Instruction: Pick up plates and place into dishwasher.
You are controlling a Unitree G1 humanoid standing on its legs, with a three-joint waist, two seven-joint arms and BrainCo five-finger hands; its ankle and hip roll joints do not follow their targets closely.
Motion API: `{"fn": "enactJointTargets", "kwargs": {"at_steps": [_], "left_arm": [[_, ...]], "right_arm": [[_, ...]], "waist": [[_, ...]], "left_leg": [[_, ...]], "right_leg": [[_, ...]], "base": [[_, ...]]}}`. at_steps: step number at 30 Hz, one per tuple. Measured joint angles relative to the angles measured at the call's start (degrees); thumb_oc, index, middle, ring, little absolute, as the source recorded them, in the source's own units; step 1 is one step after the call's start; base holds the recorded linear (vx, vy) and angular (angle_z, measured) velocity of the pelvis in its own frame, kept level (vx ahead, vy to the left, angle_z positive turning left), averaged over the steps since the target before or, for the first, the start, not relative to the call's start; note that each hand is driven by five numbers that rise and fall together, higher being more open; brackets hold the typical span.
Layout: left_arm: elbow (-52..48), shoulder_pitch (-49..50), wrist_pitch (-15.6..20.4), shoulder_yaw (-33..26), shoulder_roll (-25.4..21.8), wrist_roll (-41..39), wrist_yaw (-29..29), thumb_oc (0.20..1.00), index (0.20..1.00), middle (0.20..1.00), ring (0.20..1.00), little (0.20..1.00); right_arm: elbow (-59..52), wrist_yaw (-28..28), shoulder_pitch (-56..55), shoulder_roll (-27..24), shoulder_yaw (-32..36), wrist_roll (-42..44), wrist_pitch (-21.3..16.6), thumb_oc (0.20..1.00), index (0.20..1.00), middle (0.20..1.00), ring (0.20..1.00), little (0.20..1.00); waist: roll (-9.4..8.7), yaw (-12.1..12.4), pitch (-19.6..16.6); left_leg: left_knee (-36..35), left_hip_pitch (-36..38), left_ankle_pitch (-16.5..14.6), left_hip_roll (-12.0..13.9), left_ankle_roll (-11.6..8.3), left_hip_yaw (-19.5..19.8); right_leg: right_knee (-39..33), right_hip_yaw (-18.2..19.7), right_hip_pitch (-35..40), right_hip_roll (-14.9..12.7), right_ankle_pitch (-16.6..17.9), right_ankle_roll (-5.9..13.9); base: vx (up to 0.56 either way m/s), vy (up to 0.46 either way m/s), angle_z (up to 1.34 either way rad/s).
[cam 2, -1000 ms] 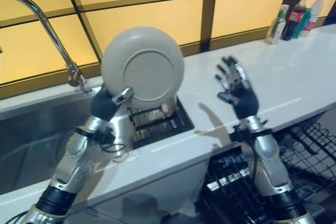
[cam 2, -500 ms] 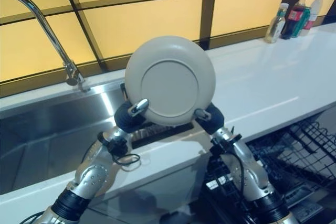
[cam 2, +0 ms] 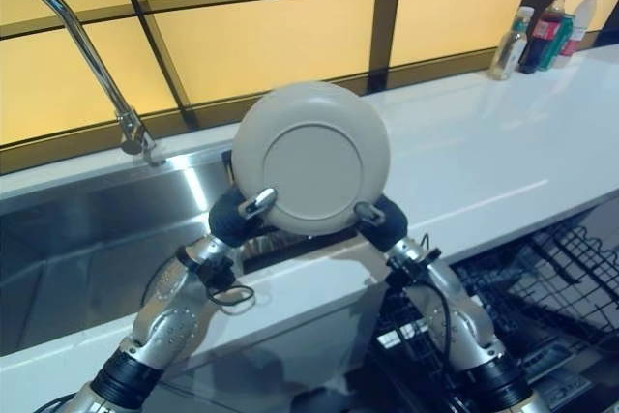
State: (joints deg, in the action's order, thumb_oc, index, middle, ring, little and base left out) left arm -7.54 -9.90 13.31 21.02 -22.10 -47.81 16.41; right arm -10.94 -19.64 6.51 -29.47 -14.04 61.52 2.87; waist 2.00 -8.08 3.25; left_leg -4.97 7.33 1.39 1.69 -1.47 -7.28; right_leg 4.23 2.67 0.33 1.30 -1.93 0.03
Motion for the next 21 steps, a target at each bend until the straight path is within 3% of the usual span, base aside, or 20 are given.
{"fn": "enactJointTargets", "kwargs": {"at_steps": [7, 21], "left_arm": [[0.08, 0.17, 3.32, -2.86, 0.70, 4.71, -4.81, 0.200, 0.200, 0.200, 0.200, 0.200], [0.56, 0.31, 4.66, -0.98, 2.05, 5.34, -4.91, 0.200, 0.200, 0.200, 0.200, 0.200]], "right_arm": [[0.00, -1.91, -1.14, -0.12, 1.92, 1.22, 1.01, 1.000, 1.000, 1.000, 1.000, 1.000], [0.01, -5.01, -1.99, 0.67, 1.95, 1.17, 2.98, 1.000, 1.000, 1.000, 1.000, 1.000]], "waist": [[-0.35, 1.54, 0.22], [-0.82, 1.51, 0.50]], "left_leg": [[0.01, 0.06, 0.00, 0.03, 0.00, 0.10], [0.01, 0.08, 0.01, 0.01, 0.01, 0.13]], "right_leg": [[-0.09, -0.07, 0.01, 0.03, 0.03, 0.00], [-0.47, -0.05, 0.43, 0.02, 0.47, 0.14]], "base": [[0.00, -0.013, 0.00], [0.00, 0.000, 0.00]]}}
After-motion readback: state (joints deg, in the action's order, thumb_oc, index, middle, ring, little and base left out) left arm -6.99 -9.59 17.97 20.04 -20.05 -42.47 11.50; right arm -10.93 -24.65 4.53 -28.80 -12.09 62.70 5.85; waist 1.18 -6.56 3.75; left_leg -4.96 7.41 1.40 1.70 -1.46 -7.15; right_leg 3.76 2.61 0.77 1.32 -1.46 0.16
